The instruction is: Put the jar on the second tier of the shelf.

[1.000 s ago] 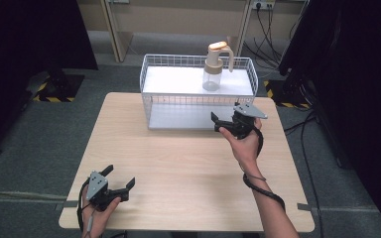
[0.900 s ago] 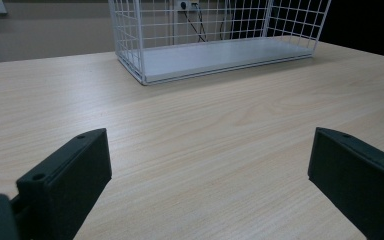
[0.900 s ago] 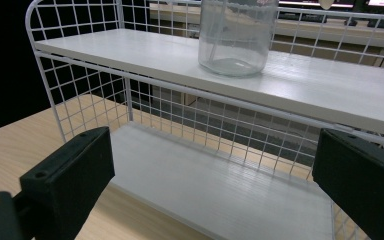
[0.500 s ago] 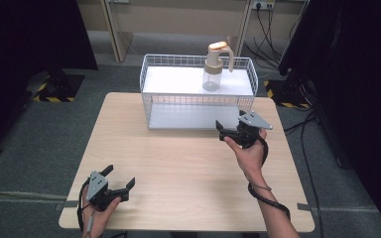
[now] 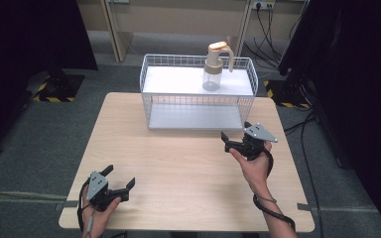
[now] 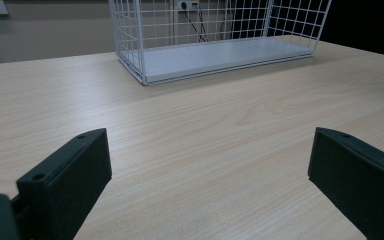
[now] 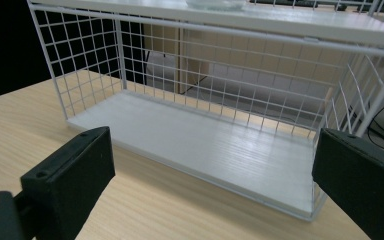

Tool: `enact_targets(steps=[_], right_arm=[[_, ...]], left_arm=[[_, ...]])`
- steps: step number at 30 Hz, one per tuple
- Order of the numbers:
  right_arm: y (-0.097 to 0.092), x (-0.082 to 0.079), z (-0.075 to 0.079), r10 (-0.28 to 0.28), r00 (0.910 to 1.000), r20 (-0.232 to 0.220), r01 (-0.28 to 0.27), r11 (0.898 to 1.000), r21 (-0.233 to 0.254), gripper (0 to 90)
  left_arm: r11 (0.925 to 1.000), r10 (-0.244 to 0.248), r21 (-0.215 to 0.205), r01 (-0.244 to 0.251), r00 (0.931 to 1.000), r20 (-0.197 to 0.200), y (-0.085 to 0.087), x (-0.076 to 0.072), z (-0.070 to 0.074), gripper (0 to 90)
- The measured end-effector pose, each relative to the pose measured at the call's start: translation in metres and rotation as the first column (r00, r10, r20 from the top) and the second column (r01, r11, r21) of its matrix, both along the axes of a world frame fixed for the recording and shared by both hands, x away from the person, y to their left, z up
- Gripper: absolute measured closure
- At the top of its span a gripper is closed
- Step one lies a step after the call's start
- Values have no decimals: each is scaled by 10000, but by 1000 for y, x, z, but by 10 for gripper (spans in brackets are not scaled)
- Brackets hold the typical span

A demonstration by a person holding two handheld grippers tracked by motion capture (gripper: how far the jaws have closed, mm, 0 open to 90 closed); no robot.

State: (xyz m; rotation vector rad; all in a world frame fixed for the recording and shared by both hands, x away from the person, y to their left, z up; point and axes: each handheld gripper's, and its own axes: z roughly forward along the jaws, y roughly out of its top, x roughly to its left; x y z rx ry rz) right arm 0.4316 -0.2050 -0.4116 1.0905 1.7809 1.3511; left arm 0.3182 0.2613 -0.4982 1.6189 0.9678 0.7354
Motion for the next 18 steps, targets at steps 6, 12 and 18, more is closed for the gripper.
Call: enact_targets(steps=[6,12,18], right_arm=[[-7,-9,-10,-63,9999,-105,63,10000,56,36],[-13,-18,-19,-119,9997,-214,121,9999,74,36],[-20,-26,-27,-216,9993,-319,219,9997,110,36]], left_arm=[[10000,-1,12,1,10000,-12,0,0,0,31],[10000,5,38,-5,10000,0,-1,0,0,31],[10000,-5,26,5,10000,-9,-1,0,0,31]])
